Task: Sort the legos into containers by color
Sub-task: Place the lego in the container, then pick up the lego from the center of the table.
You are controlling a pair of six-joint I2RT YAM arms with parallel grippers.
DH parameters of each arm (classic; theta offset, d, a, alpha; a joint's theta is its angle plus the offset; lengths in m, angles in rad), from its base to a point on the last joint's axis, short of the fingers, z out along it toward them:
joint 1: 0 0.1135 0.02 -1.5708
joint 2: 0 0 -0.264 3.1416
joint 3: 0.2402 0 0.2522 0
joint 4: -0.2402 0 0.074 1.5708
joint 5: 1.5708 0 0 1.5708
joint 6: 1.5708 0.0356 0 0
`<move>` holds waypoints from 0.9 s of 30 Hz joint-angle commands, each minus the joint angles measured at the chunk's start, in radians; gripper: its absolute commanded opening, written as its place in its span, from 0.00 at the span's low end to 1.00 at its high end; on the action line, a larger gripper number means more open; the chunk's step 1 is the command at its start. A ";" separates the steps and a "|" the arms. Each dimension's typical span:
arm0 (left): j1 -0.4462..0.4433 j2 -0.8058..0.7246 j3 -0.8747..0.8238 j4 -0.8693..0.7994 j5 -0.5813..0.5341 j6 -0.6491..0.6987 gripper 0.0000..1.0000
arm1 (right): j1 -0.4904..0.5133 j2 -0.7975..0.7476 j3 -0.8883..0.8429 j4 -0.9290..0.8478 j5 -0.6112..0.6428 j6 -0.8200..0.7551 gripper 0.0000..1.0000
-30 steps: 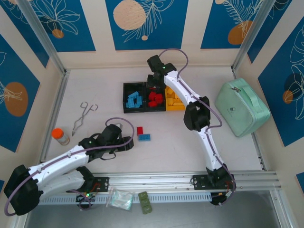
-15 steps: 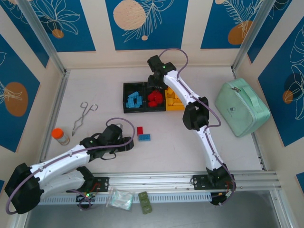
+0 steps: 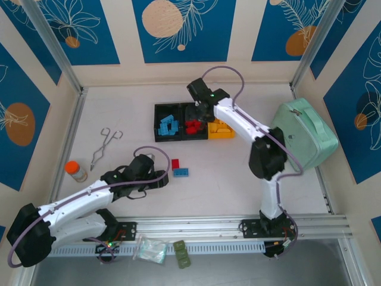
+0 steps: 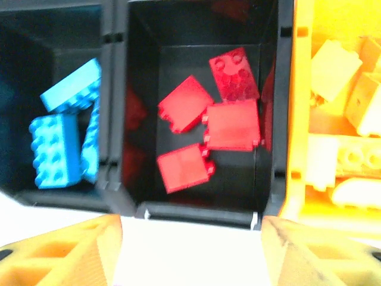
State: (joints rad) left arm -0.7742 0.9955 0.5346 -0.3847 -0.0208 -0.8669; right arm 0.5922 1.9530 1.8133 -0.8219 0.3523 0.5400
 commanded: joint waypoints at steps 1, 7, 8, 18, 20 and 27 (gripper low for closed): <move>0.010 0.030 0.050 -0.007 0.019 0.001 0.66 | 0.025 -0.146 -0.155 0.129 -0.061 0.011 0.63; 0.009 0.131 0.119 -0.001 0.017 0.017 0.64 | 0.050 -0.363 -0.452 0.198 -0.131 0.052 0.63; 0.009 0.149 0.132 -0.001 0.015 0.019 0.64 | 0.055 -0.400 -0.499 0.207 -0.136 0.059 0.62; 0.008 0.378 0.302 -0.018 -0.006 0.049 0.64 | 0.079 -0.730 -0.930 0.290 -0.230 0.138 0.60; 0.008 0.432 0.338 -0.030 -0.014 0.057 0.64 | 0.088 -0.776 -0.985 0.296 -0.235 0.160 0.60; 0.009 0.604 0.462 -0.073 -0.067 0.080 0.63 | 0.124 -0.902 -1.112 0.341 -0.267 0.209 0.60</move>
State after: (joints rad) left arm -0.7742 1.5520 0.9443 -0.4076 -0.0437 -0.8165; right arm 0.7017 1.0901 0.7303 -0.5224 0.1257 0.7094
